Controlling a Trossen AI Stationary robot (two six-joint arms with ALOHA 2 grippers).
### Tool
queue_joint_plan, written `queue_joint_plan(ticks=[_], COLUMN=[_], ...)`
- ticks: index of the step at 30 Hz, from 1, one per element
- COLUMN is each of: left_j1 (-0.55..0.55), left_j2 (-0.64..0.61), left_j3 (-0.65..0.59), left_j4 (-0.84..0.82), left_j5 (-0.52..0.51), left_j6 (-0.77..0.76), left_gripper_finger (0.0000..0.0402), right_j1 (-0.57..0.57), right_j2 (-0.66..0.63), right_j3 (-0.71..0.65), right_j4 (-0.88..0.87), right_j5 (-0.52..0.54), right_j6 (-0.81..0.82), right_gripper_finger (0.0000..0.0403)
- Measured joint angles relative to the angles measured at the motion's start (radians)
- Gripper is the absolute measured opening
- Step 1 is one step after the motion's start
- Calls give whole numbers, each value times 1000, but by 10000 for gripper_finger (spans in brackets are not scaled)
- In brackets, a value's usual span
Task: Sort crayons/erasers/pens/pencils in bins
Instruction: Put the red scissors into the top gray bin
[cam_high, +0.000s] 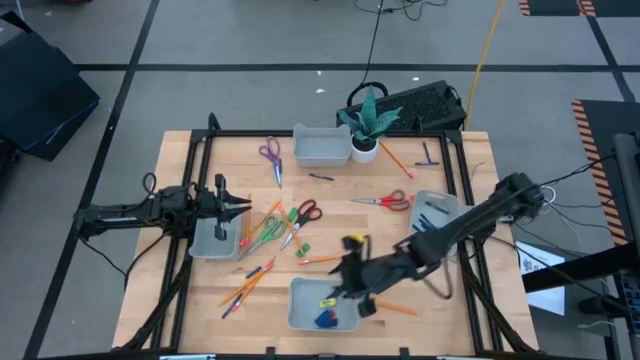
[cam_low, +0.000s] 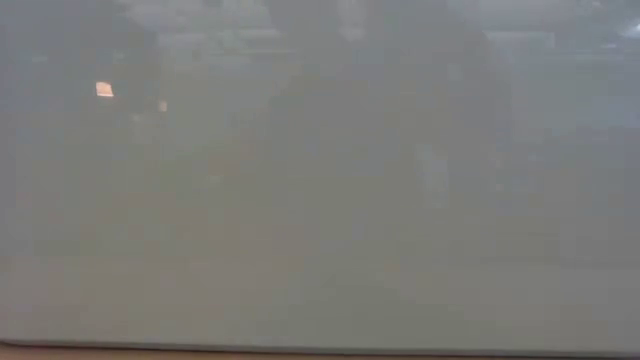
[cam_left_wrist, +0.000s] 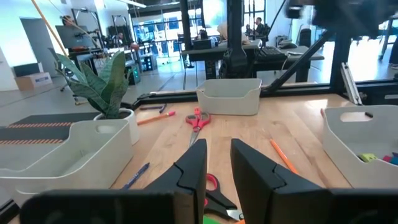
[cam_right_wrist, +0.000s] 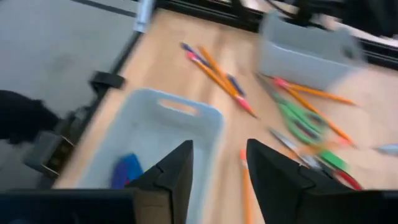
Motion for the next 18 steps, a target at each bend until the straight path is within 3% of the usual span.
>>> queue_joint_plan(ticks=[5,8,13,18], left_j1=[0,0,0,0], left_j2=[0,0,0,0], left_j3=[0,0,0,0], left_j4=[0,0,0,0], left_j5=[0,0,0,0], left_j6=[0,0,0,0], left_gripper_finger=[76,76,76,76], right_j1=[10,-47,-221,-447], right_j2=[-201,-289,-339,-276], right_j3=[-205,-334,-399,-401], right_j4=[1,-16,-139,-273], right_j5=[158,230,78,-30], right_j6=[98,225,344,342], right_gripper_finger=[129,127,158,195])
